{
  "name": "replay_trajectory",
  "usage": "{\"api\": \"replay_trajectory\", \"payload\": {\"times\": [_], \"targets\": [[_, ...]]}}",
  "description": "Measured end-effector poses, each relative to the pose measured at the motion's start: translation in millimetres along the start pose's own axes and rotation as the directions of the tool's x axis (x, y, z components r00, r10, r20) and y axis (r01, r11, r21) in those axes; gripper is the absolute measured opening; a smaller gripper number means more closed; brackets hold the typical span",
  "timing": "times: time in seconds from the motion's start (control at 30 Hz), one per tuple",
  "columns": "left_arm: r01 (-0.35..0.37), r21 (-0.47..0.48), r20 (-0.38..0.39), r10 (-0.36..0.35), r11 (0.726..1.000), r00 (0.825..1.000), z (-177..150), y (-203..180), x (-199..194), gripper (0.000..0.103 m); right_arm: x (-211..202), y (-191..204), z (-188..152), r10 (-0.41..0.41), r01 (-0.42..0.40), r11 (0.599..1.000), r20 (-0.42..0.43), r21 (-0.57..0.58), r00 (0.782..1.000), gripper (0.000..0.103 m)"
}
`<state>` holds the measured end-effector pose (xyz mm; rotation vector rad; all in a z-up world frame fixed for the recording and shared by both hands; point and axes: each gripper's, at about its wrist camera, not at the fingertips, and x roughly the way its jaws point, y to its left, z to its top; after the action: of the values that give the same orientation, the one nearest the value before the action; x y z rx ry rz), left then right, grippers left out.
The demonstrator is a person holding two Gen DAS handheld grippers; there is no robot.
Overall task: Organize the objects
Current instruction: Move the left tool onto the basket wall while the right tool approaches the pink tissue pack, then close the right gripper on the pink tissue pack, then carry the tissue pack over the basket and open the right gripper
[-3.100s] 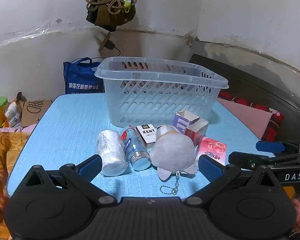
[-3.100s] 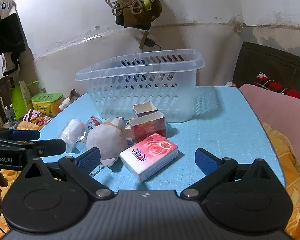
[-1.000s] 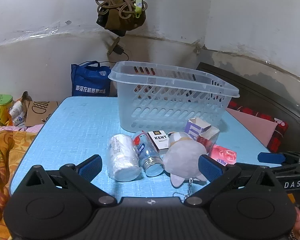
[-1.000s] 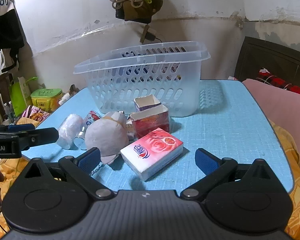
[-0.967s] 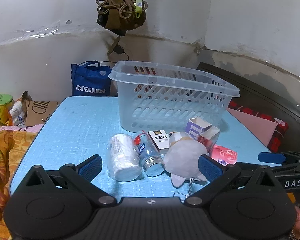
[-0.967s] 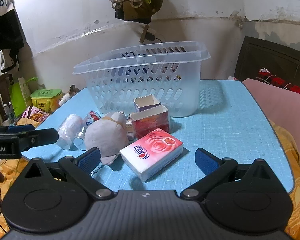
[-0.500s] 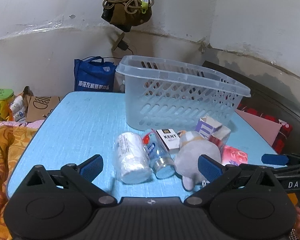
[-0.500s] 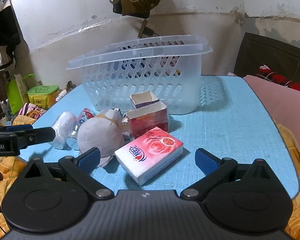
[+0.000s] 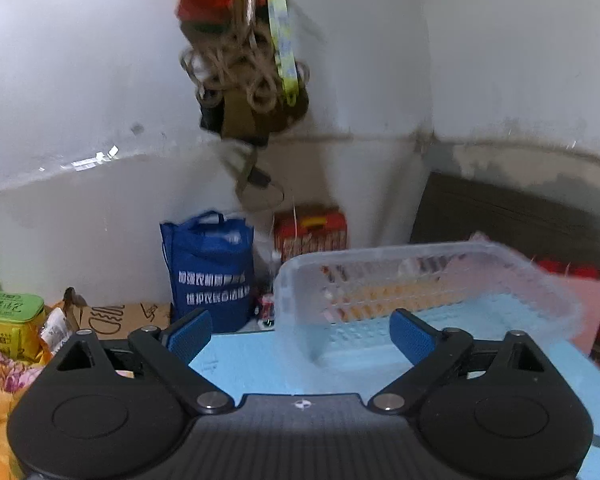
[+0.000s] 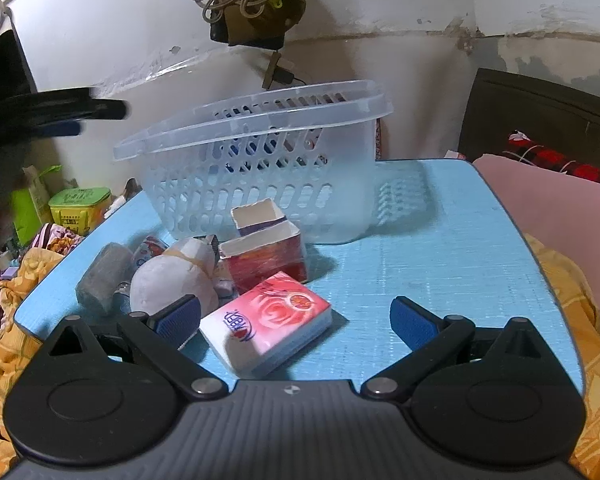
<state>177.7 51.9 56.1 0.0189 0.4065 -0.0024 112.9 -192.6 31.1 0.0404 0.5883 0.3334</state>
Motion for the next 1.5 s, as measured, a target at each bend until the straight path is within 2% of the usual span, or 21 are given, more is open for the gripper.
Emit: {"api": "replay_trajectory", "payload": {"times": [0.1, 0.13, 0.2, 0.27, 0.33, 0.43, 0.5, 0.73, 1.0, 1.13, 1.27, 1.5], "targets": [[0.014, -0.018, -0.117, -0.016, 1.0, 0.993, 8.2, 8.8, 48.2, 0.064, -3.0, -3.8, 0.1, -0.004, 0.004, 1.0, 0.009, 0.003, 1.0, 0.103], [0.015, -0.025, -0.139, -0.018, 1.0, 0.99, 8.3, 10.5, 58.8, 0.058, -3.8, -4.9, 0.3, -0.006, 0.006, 1.0, 0.011, 0.005, 1.0, 0.103], [0.009, -0.023, -0.174, -0.013, 1.0, 0.985, 5.0, 9.0, 73.8, 0.057, -4.7, -7.6, 0.1, -0.01, 0.01, 1.0, 0.014, 0.007, 1.0, 0.103], [0.008, -0.016, -0.201, -0.011, 1.0, 0.979, 0.7, 4.1, 82.8, 0.05, -4.6, -10.1, -0.1, -0.014, 0.013, 1.0, 0.015, 0.012, 1.0, 0.103], [0.01, -0.025, -0.224, -0.016, 1.0, 0.974, -3.4, 2.3, 87.3, 0.033, -2.9, -11.7, -0.6, -0.012, 0.012, 1.0, 0.011, 0.021, 1.0, 0.103], [-0.017, -0.034, -0.226, 0.009, 0.999, 0.974, -6.1, 5.4, 85.7, 0.024, -0.1, -11.7, -3.4, -0.015, 0.015, 1.0, 0.013, 0.011, 1.0, 0.103], [-0.003, -0.053, -0.229, -0.009, 0.999, 0.973, -5.7, 10.4, 84.6, 0.023, 1.3, -11.2, -5.8, -0.005, 0.005, 1.0, 0.014, 0.006, 1.0, 0.103], [-0.001, -0.033, -0.226, -0.006, 0.999, 0.974, -6.1, 16.9, 82.3, 0.023, 11.4, 1.3, -12.3, 0.066, -0.066, 0.996, 0.009, -0.052, 0.998, 0.103], [0.003, -0.013, -0.239, -0.006, 1.0, 0.971, -5.7, 31.4, 82.1, 0.024, 28.5, 0.2, -16.5, 0.052, -0.052, 0.991, -0.004, -0.123, 0.999, 0.103], [0.005, -0.016, -0.228, -0.009, 1.0, 0.974, -7.2, 32.3, 80.5, 0.024, 37.5, -4.6, -18.3, 0.075, -0.075, 0.986, -0.007, -0.149, 0.997, 0.103], [0.004, -0.024, -0.218, -0.01, 1.0, 0.976, -7.6, 32.2, 81.9, 0.024, 35.9, -5.5, -18.7, 0.104, -0.101, 0.98, 0.006, -0.171, 0.995, 0.086], [-0.012, -0.018, -0.194, 0.008, 1.0, 0.981, -11.3, 30.0, 79.8, 0.025, 18.7, -16.5, -20.4, 0.08, -0.073, 0.991, 0.066, -0.109, 0.995, 0.086]]}}
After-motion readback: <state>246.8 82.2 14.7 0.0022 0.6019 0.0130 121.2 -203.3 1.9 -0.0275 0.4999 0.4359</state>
